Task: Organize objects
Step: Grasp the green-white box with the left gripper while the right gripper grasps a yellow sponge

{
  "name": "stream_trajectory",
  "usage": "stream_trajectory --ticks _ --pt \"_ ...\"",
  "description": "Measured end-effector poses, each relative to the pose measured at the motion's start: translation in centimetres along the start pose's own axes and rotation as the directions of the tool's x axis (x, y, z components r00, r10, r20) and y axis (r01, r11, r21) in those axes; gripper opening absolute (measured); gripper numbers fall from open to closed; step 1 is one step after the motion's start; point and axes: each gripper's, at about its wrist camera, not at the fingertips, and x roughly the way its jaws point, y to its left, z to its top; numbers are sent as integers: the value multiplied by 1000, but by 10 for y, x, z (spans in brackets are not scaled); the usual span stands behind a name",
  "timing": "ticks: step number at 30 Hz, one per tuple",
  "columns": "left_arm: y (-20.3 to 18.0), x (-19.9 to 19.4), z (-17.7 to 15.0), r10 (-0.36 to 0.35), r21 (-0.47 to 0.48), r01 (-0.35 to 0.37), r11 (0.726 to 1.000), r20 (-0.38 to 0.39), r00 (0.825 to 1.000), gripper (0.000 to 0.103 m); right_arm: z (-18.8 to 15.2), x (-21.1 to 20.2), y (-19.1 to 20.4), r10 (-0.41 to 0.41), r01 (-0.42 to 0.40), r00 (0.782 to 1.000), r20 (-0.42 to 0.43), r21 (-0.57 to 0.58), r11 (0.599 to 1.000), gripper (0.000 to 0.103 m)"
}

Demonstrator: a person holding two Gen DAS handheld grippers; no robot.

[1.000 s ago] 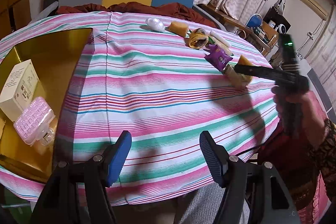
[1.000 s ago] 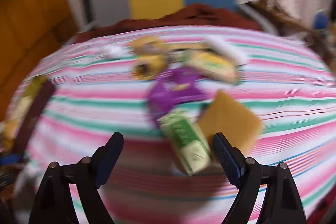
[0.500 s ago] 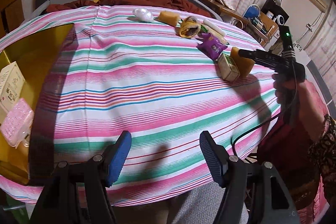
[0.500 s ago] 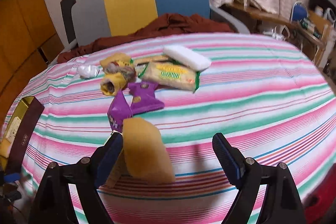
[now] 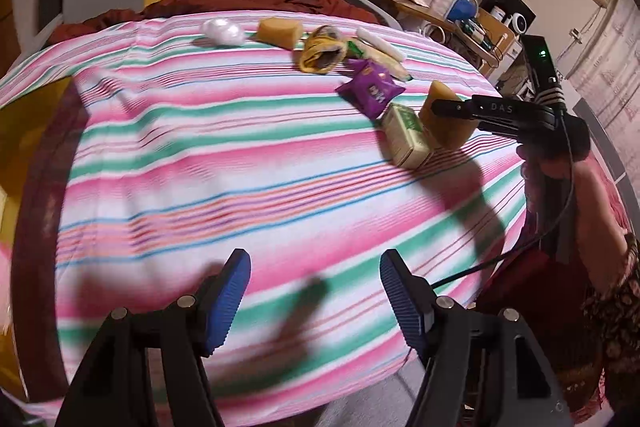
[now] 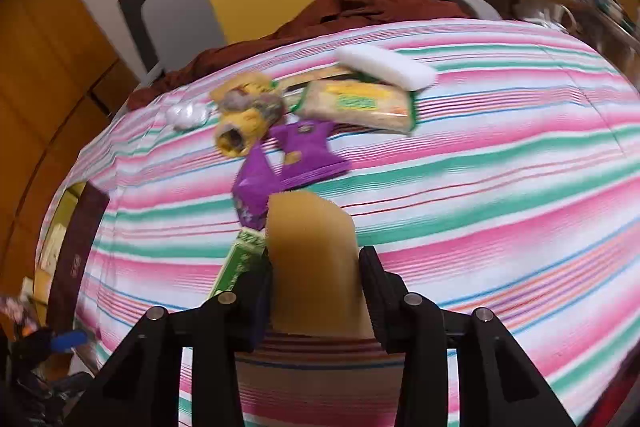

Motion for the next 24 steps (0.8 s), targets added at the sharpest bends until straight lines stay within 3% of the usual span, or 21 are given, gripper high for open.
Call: stream_trajectory --ticks 8,13,19,21,24 --pt "-42 39 53 -98 13 98 995 -8 995 68 1 -4 -37 -5 11 999 -35 158 987 40" --pt "-68 74 78 -109 35 111 993 -49 993 68 4 -12 -32 -55 58 998 -25 108 992 36" --pt "-83 108 92 -61 75 68 995 -87 994 67 3 -13 -34 -58 60 998 -25 106 993 35" --pt "-89 115 91 -44 113 54 992 -89 995 60 4 -13 -35 -55 57 998 -25 109 992 35" --pt "-91 121 89 -20 164 32 986 -78 997 39 4 -13 -35 -52 54 998 -23 112 992 35"
